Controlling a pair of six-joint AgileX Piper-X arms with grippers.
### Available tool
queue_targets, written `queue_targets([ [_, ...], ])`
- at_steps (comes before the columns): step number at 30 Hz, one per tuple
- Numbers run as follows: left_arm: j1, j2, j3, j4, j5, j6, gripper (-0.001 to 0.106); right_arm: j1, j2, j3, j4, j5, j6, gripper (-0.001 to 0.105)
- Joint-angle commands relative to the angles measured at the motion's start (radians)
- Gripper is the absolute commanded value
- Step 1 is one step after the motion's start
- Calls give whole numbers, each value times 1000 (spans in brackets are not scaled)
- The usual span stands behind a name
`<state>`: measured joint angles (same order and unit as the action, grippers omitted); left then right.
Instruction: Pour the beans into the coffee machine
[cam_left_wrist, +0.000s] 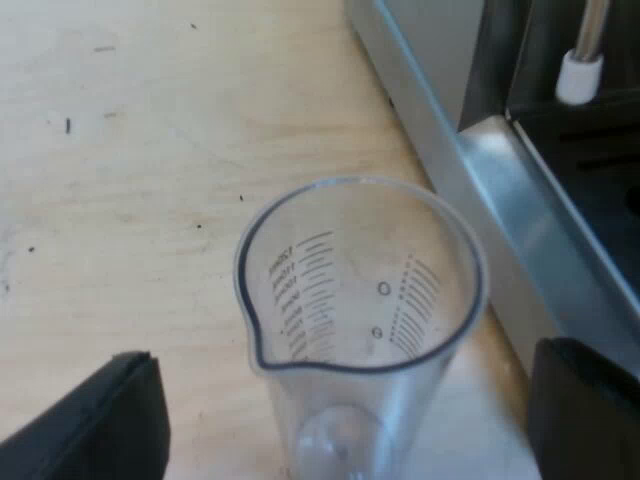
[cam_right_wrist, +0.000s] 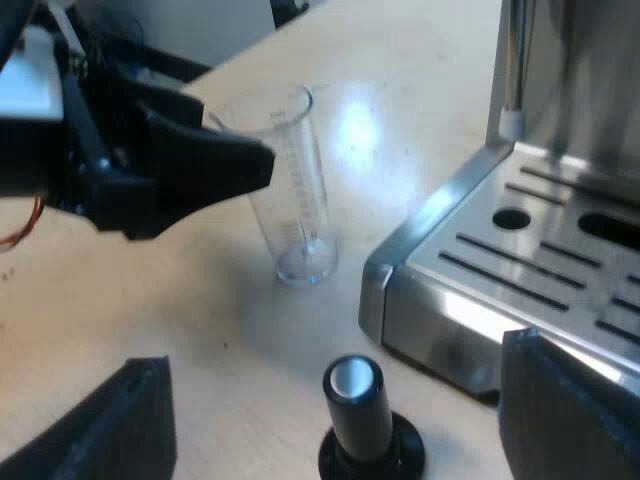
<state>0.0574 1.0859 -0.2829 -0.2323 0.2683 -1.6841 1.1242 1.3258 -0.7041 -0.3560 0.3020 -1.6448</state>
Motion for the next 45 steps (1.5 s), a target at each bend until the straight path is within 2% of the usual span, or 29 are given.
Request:
queue_targets([
  [1,-2,-93,-2,93,-3,-9,79,-4,-48,-3,-6,-7,-8,69],
  [5,-2,-195,-9,181,-3,-9,79,-4,-110,-3,6,-7,-8,69],
  [6,-2,-252,-15,232,-3,-9,79,-4,-116,-3,11,-7,-8,69],
  [11,-2,-389,-62,392,-3,-9,79,-4,-189,-37,178,-7,-11,69],
  [13,-2,-442,-100,484,-3,-9,79,-4,-214,-68,266,-7,-11,69],
  [17,-2,-503,-169,588,-3,-9,79,-4,-265,-125,391,-7,-16,69],
  [25,-7,-529,-323,713,7,-11,79,-4,-361,-212,586,-22,-16,69],
  [33,-60,-529,-457,803,7,-11,79,-35,-499,-216,751,5,-2,69],
  [39,-62,-529,-483,860,7,-25,79,-205,-593,-219,873,-1,11,69],
  [45,-62,-557,-482,863,5,-25,78,-439,-677,-219,942,-112,7,69],
])
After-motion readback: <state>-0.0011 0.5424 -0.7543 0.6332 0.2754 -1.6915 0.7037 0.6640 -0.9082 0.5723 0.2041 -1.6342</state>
